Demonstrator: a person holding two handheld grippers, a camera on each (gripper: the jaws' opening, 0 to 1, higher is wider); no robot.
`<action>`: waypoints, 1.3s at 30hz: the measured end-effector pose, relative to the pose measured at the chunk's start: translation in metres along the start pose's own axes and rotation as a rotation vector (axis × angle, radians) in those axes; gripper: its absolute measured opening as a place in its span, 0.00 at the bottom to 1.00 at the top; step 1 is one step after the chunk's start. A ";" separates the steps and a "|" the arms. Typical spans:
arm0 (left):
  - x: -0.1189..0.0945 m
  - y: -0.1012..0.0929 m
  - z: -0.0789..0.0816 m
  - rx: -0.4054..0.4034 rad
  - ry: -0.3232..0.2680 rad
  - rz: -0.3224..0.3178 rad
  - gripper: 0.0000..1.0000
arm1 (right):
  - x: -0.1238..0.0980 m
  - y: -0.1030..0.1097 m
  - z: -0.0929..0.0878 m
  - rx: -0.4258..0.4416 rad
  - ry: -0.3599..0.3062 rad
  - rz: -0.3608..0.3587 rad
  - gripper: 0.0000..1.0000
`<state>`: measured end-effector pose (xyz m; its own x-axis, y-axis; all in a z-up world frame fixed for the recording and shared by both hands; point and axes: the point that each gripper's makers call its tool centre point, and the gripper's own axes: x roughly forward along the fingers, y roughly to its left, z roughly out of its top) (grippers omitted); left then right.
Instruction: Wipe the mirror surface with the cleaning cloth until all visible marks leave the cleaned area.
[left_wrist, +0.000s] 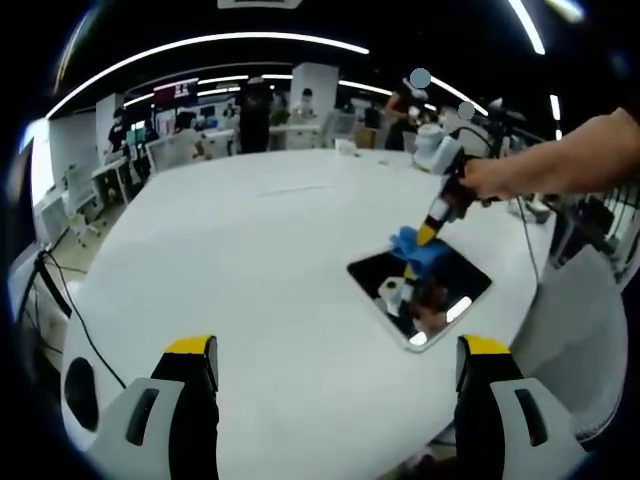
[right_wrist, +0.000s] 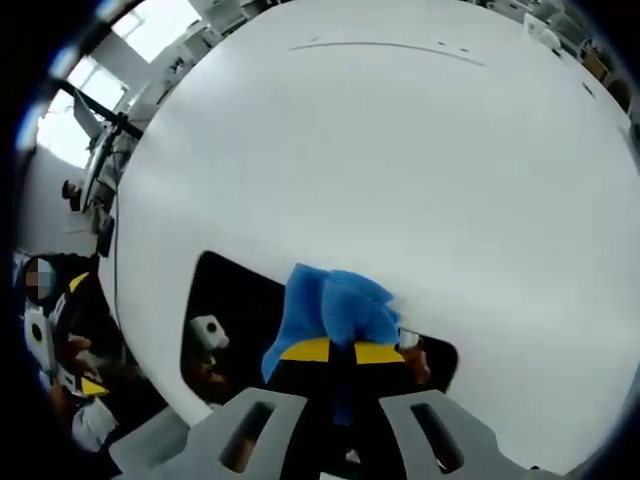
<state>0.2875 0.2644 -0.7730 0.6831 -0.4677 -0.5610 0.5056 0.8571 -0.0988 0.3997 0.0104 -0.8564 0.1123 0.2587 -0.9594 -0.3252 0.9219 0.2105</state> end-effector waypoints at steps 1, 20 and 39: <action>0.000 0.000 0.000 0.000 0.000 0.000 1.00 | -0.001 0.000 -0.001 0.000 0.000 -0.001 0.00; 0.001 -0.003 0.002 0.000 -0.002 -0.002 1.00 | -0.007 -0.014 -0.007 0.008 -0.002 -0.014 0.00; 0.001 -0.006 0.004 0.002 -0.008 -0.001 1.00 | -0.007 -0.013 -0.011 0.003 -0.014 -0.055 0.00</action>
<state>0.2871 0.2580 -0.7702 0.6868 -0.4702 -0.5542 0.5074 0.8562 -0.0975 0.3930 -0.0069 -0.8544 0.1428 0.2111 -0.9670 -0.3158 0.9356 0.1576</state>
